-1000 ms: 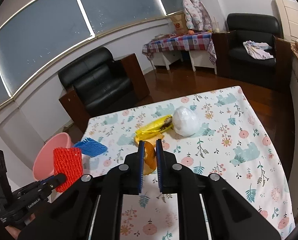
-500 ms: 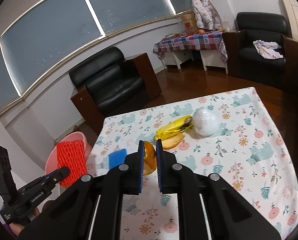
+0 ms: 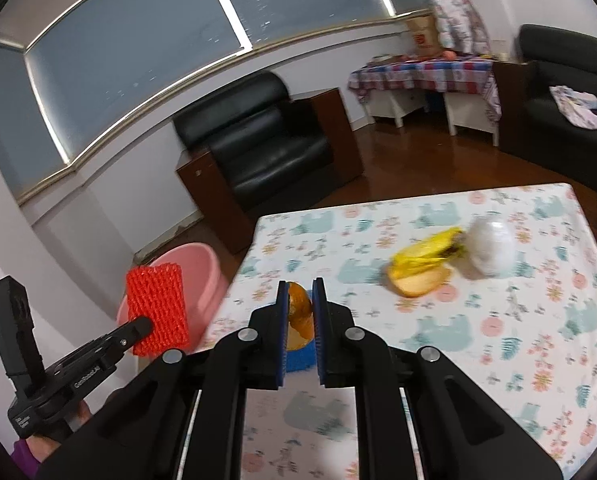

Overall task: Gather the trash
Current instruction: 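Carry the red foam net and orange chip over the pink bin and open both tools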

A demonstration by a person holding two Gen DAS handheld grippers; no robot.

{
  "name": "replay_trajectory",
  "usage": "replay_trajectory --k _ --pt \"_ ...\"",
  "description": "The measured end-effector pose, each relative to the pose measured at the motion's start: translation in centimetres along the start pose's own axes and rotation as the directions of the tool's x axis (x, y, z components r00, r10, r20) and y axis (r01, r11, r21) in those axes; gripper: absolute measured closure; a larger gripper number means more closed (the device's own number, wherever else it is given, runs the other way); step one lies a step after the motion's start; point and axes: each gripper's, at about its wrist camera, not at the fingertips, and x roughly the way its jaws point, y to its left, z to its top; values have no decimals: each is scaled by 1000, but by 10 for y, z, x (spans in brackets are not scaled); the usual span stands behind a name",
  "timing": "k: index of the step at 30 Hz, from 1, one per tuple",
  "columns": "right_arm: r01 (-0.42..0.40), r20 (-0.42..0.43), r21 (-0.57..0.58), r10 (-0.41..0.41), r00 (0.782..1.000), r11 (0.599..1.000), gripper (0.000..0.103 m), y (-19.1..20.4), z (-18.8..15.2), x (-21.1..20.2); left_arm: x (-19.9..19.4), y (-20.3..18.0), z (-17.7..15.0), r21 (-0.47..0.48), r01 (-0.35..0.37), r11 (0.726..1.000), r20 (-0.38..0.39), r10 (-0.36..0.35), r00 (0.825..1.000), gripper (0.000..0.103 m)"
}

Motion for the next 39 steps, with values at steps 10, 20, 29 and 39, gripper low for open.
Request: replay_trajectory --k 10,20,29,39 --pt "-128 -75 -99 121 990 987 91 70 8 47 -10 66 5 -84 -119 989 33 122 992 92" --pt "-189 -161 -159 163 973 969 91 124 5 97 -3 111 2 -128 -156 979 14 159 987 92" --pt "-193 -240 -173 149 959 966 91 150 -10 136 10 129 -4 -142 -166 976 -19 165 986 91" --pt "-203 -287 -169 149 946 964 91 161 -16 153 14 132 -3 -165 -167 972 -18 166 986 76"
